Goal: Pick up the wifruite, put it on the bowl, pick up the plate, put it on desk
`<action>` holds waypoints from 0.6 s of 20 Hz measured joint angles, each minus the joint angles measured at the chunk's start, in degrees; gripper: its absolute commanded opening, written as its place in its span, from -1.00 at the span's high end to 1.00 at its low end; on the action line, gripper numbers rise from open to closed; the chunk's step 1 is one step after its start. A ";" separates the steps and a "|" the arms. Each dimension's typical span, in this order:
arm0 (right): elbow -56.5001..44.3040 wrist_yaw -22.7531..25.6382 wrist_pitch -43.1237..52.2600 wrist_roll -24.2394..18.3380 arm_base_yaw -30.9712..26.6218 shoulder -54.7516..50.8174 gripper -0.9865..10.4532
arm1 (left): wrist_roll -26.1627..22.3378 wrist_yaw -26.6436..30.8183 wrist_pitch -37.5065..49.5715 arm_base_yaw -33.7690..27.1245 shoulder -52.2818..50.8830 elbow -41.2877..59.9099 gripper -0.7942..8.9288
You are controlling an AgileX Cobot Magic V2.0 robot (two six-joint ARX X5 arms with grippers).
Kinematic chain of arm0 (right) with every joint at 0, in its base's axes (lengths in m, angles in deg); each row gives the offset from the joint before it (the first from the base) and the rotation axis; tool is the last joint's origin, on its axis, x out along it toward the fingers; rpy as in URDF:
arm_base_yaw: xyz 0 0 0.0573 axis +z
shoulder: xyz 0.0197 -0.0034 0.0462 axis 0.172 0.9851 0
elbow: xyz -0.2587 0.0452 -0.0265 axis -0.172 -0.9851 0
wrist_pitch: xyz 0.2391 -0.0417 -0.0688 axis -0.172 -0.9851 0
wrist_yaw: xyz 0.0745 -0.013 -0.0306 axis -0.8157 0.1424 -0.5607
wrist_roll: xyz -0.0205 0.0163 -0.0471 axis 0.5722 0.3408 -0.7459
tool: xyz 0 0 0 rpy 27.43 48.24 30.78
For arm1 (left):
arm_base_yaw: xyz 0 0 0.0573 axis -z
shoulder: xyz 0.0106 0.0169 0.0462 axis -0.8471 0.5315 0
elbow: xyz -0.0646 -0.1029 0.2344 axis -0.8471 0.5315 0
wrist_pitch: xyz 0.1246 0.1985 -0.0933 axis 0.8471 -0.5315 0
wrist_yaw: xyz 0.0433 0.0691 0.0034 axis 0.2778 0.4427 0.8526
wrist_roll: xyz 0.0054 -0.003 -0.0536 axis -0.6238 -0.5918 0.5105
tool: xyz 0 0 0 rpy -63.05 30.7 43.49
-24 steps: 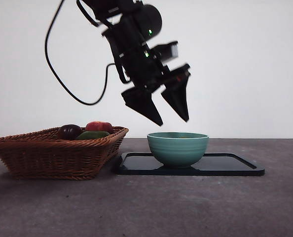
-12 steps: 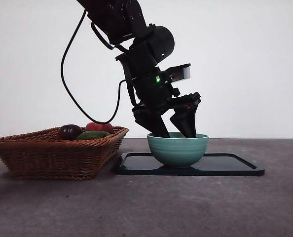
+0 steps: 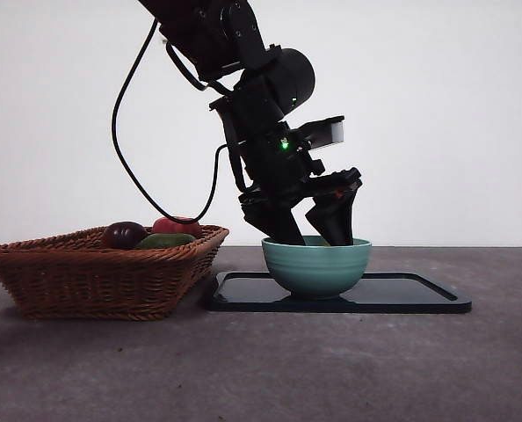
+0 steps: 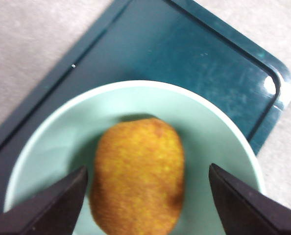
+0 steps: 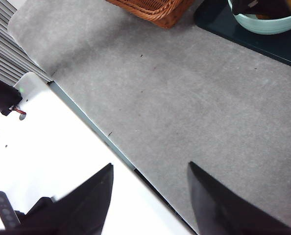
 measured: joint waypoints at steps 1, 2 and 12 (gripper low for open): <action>0.00 0.02 0.00 -0.02 0.00 0.00 0.41 | -0.02 0.00 -0.15 0.07 0.02 0.00 0.02; 0.00 0.02 0.00 0.00 0.00 0.00 0.41 | -0.02 0.00 -0.17 0.07 0.04 0.00 0.02; 0.00 0.02 0.00 -0.02 0.00 0.00 0.41 | -0.33 0.00 0.61 0.48 0.83 0.00 0.30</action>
